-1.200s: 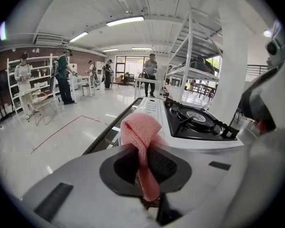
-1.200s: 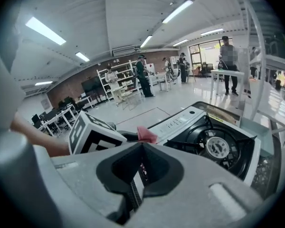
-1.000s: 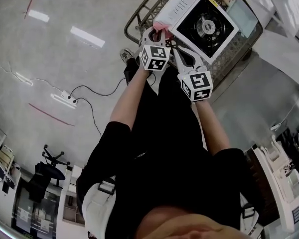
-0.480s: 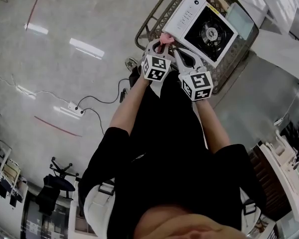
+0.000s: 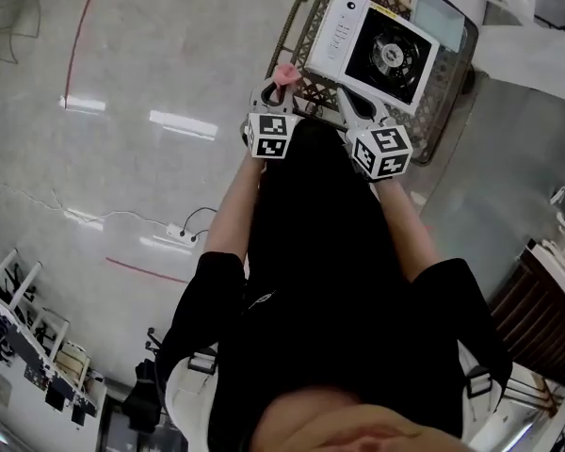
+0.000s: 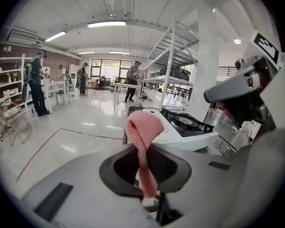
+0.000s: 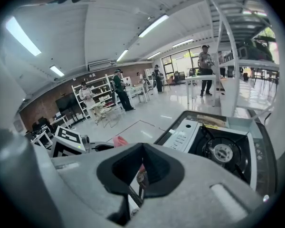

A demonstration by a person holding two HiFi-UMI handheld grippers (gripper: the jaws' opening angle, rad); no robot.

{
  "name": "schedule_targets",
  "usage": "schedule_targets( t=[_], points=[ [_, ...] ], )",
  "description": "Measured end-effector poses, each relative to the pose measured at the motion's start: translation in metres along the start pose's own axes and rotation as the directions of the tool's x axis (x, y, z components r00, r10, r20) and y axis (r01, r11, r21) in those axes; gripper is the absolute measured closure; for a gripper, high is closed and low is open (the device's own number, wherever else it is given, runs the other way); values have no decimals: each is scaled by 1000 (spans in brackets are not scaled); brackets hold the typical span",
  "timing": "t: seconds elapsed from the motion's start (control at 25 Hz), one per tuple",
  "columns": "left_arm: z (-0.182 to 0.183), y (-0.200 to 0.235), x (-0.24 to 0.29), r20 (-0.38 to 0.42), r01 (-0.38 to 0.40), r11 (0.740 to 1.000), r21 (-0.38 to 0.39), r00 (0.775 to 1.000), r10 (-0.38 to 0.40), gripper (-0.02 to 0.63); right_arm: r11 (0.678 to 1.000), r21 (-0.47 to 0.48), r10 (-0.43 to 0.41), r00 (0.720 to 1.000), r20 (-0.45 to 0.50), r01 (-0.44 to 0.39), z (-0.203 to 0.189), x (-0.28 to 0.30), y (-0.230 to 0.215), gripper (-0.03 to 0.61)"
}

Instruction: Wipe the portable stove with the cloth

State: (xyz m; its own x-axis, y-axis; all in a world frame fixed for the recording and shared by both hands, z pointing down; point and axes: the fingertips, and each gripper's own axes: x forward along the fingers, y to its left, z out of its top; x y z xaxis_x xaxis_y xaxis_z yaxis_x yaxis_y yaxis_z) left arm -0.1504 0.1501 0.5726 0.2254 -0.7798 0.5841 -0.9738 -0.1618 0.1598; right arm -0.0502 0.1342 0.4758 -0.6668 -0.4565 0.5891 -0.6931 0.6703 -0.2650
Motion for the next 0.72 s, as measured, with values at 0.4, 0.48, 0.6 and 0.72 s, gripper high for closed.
schedule_targets(
  t=[0.4,0.48,0.6,0.72],
  points=[
    [3,-7,50,-86,64,995,81,995,-57,583,997,81,10,1000,-11,-9,-11,28,-42,575],
    [3,-6,60,-110,77,992,101,992,-66,583,995,101,12,1000,-8,-11,-11,39,-50,575],
    [6,-6,72,-147,93,992,91,986,-79,583,989,146,21,1000,-12,-20,-16,49,-60,575],
    [11,-8,83,-182,114,989,96,979,-95,583,980,195,37,999,-16,-33,-20,59,-70,575]
  ],
)
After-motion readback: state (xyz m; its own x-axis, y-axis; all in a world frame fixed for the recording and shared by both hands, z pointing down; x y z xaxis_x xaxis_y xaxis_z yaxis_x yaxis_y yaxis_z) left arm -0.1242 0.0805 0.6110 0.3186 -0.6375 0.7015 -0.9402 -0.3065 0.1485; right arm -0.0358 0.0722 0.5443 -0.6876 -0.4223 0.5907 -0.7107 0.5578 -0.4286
